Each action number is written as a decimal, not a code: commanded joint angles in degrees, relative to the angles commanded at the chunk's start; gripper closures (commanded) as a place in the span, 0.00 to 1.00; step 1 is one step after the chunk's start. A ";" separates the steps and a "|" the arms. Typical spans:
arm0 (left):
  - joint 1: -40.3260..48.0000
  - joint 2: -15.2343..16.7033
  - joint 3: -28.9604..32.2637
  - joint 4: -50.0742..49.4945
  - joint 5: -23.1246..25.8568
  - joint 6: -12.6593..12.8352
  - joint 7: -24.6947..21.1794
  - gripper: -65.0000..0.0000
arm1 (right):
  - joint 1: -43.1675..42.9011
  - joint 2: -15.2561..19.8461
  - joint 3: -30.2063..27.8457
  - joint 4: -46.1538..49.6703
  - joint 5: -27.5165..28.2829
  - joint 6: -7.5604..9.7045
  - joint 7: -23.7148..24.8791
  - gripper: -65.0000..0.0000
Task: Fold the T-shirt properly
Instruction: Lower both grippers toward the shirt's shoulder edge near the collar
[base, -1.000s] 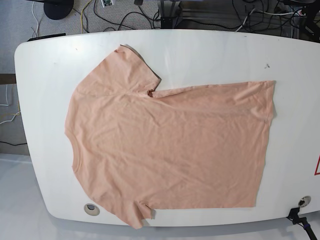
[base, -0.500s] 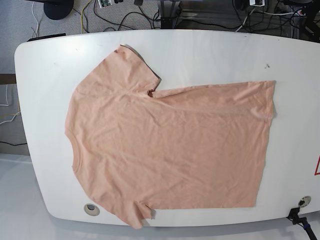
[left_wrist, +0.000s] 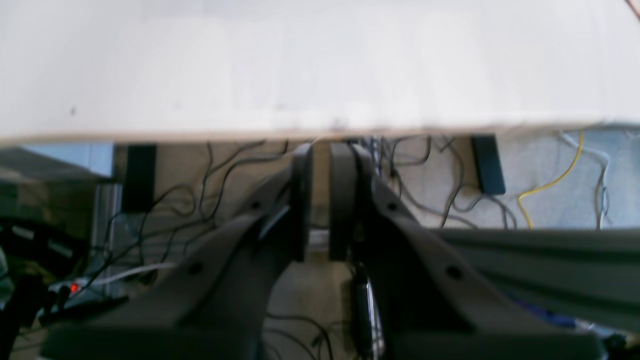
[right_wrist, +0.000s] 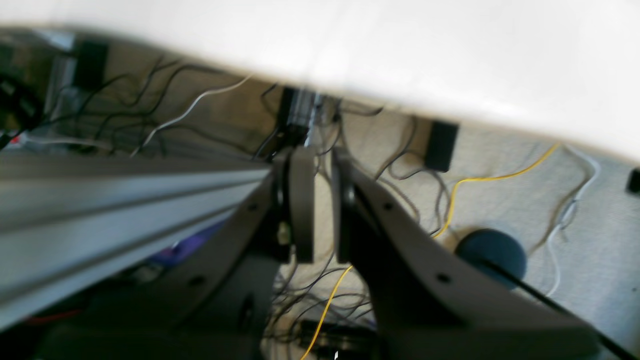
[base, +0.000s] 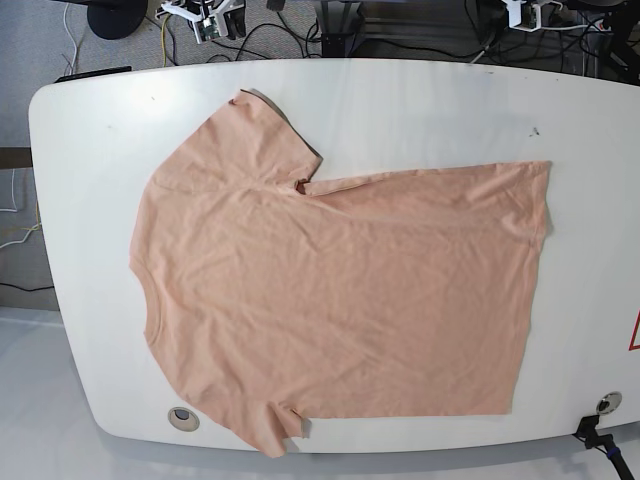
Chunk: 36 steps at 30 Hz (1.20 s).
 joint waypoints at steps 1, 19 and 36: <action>-0.53 -0.44 0.00 0.00 0.00 0.00 0.00 0.92 | 0.88 0.00 0.00 0.00 0.00 0.00 0.00 0.90; -12.84 -2.73 -0.09 0.09 -0.09 0.00 0.00 0.52 | 11.52 -4.84 0.18 0.00 1.05 -0.09 0.18 0.73; -14.86 -10.11 -0.62 0.09 -15.38 0.09 0.00 0.52 | 14.51 -5.27 18.11 -1.58 53.19 -0.26 -17.05 0.47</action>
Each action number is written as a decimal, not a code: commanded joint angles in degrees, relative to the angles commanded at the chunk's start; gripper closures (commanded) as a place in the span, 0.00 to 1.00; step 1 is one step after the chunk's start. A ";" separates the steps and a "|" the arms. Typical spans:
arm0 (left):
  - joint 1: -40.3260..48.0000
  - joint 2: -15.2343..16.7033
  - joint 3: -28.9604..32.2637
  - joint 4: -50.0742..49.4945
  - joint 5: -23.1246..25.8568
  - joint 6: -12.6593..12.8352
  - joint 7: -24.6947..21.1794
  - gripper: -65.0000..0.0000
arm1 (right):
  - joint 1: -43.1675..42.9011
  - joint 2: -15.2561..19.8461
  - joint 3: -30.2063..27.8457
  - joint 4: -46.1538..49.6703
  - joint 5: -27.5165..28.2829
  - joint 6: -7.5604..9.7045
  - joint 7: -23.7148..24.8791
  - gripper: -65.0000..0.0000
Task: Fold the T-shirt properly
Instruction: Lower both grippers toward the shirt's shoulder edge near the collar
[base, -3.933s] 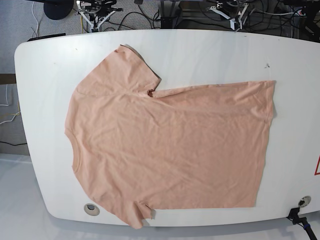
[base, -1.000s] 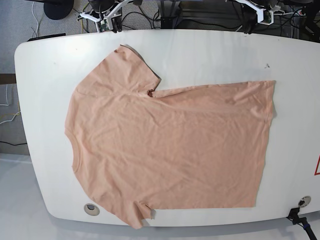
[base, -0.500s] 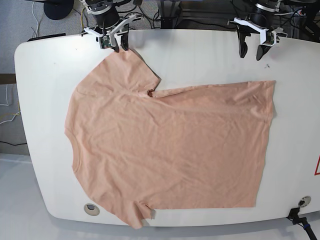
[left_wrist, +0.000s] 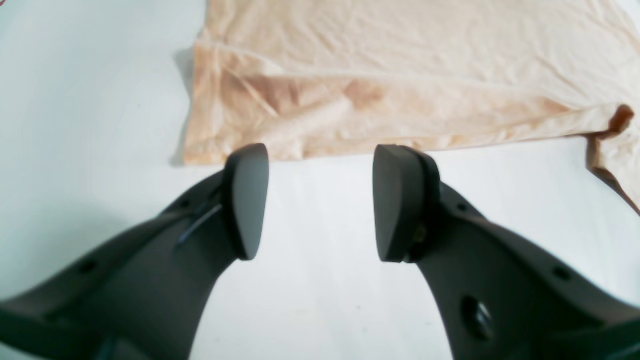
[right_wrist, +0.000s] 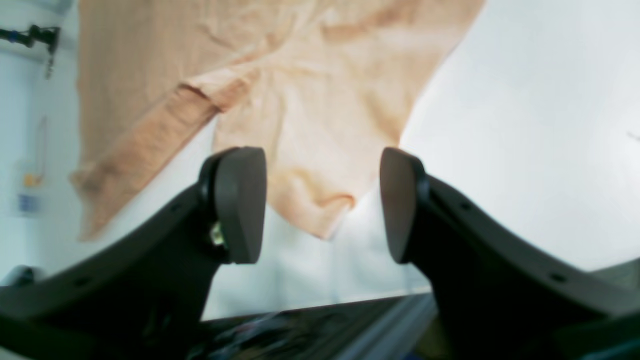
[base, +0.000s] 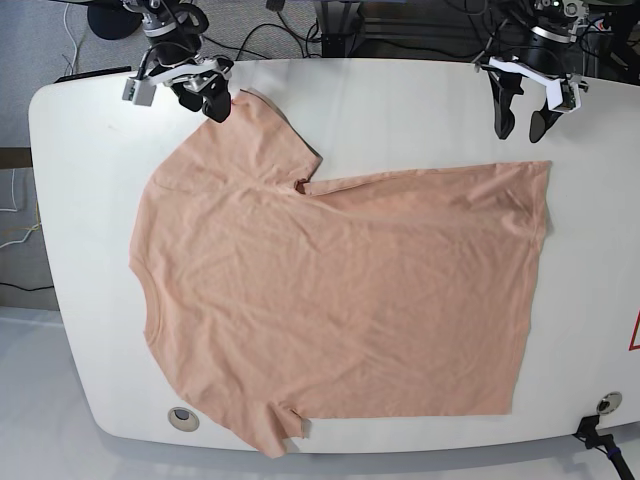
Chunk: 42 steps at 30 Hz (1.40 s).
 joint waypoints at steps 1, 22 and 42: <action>0.00 -0.26 -0.88 0.00 -0.88 0.00 0.00 0.52 | 0.35 0.00 0.70 -0.09 2.02 -0.09 -1.85 0.47; 0.09 -0.26 -2.64 -0.26 -1.49 0.00 0.00 0.52 | 3.52 -2.11 0.70 -7.91 8.26 -5.01 -11.60 0.47; 0.09 -0.26 -2.64 -0.44 -1.41 0.00 0.09 0.52 | 9.41 -3.34 -2.55 -9.58 8.00 -5.10 -12.75 0.47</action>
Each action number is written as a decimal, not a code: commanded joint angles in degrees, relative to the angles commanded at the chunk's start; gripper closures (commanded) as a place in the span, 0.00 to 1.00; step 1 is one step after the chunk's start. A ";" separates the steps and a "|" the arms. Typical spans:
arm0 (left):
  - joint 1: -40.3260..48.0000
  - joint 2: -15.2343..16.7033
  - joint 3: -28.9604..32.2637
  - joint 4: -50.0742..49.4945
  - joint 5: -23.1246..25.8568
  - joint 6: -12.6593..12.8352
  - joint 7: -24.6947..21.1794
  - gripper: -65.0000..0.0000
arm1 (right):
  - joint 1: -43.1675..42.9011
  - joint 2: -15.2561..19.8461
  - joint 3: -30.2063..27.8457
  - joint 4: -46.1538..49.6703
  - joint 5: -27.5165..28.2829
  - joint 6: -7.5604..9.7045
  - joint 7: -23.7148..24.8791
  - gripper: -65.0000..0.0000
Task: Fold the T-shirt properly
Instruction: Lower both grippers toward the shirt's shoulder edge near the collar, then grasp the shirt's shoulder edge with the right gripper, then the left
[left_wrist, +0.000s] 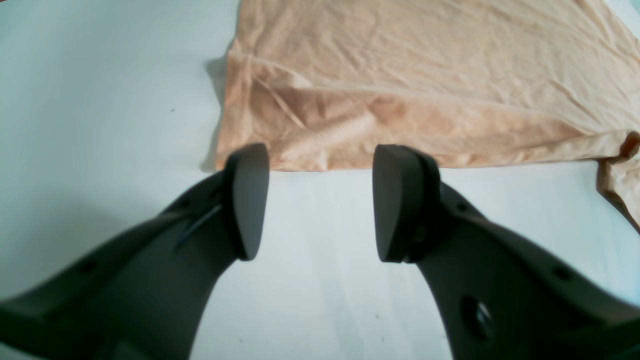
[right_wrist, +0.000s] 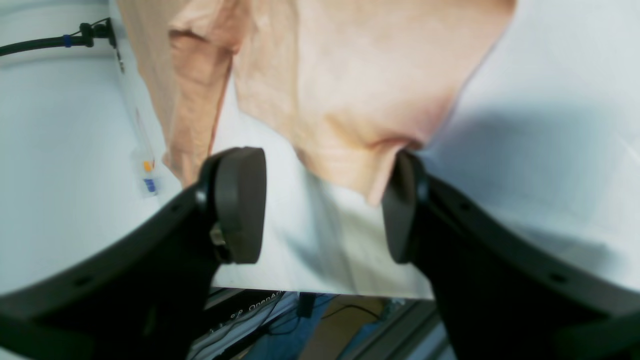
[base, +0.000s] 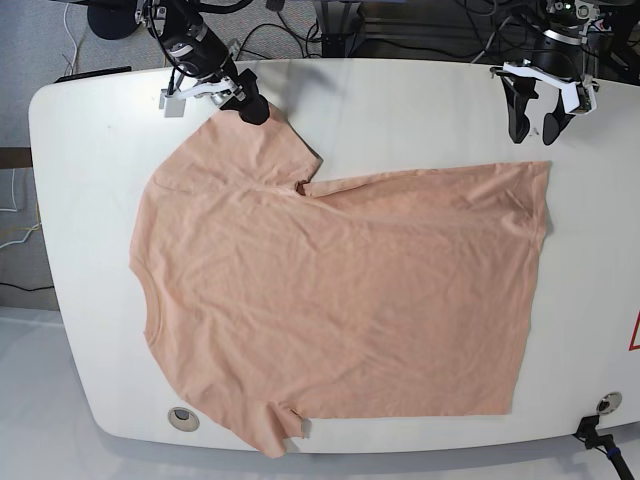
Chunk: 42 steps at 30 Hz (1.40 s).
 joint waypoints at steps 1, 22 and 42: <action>0.00 0.00 0.00 0.00 0.00 0.00 0.00 0.52 | 0.26 0.09 0.00 0.00 0.00 0.00 0.00 0.47; -0.88 -0.09 0.00 -2.29 -0.53 0.00 0.00 0.52 | 2.55 1.58 0.09 -2.64 -0.09 0.00 0.00 1.00; -14.24 0.00 -12.92 -16.26 -19.16 -9.76 24.70 0.28 | 2.55 2.46 0.00 -2.64 -0.09 0.00 -0.09 1.00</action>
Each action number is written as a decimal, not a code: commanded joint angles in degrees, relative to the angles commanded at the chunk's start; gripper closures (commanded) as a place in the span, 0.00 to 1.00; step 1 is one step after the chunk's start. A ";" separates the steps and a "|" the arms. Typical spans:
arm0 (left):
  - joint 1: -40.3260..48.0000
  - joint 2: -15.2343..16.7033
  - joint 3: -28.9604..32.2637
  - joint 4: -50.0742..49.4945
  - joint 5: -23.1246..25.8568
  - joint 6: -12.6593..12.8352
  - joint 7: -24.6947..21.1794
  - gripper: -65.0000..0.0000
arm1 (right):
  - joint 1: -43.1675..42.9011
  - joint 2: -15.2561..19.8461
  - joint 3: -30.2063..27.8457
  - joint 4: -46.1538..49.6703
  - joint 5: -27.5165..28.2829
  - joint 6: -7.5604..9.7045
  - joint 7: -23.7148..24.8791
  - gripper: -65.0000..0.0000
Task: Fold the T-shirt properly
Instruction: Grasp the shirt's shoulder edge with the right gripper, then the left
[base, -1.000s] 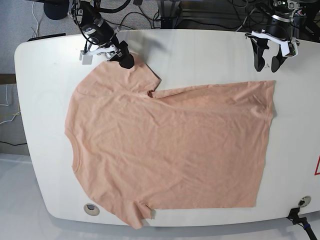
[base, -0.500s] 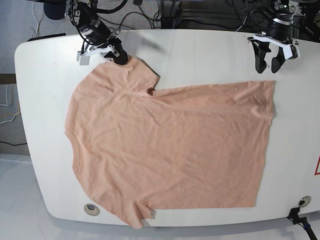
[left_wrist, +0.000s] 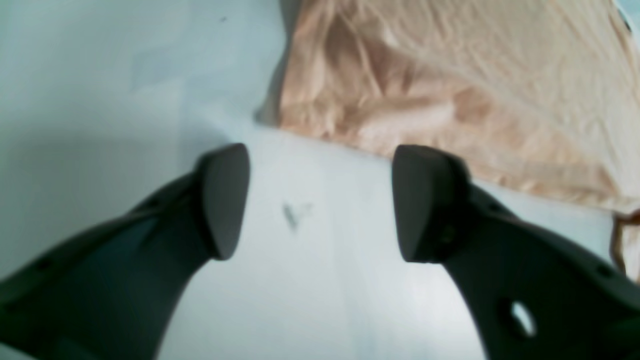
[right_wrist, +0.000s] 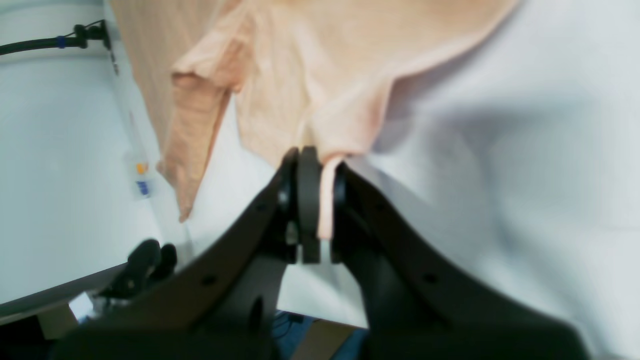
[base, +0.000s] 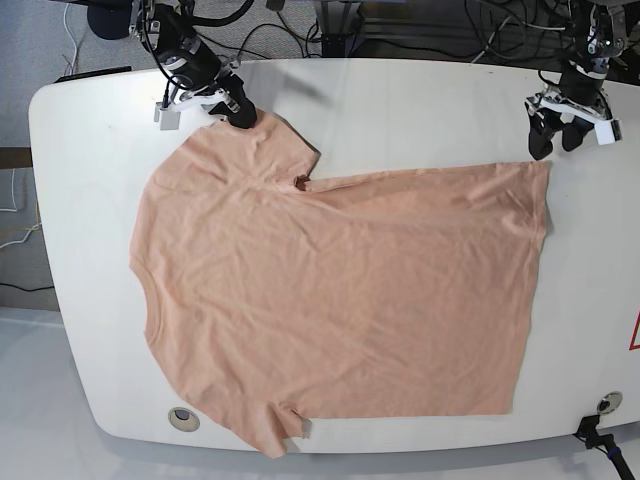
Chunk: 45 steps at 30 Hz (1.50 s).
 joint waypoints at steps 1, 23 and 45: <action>-0.53 0.00 -0.09 -0.62 0.00 -0.26 0.35 0.28 | 0.00 0.00 0.00 0.00 0.00 0.00 0.00 1.00; -10.02 0.18 2.37 -8.62 0.09 -2.11 8.18 0.28 | -0.18 0.00 0.00 0.00 0.00 0.00 0.00 1.00; -13.10 1.85 6.68 -8.53 0.09 -2.11 8.18 0.28 | -0.35 0.00 0.00 0.00 0.00 0.00 0.00 1.00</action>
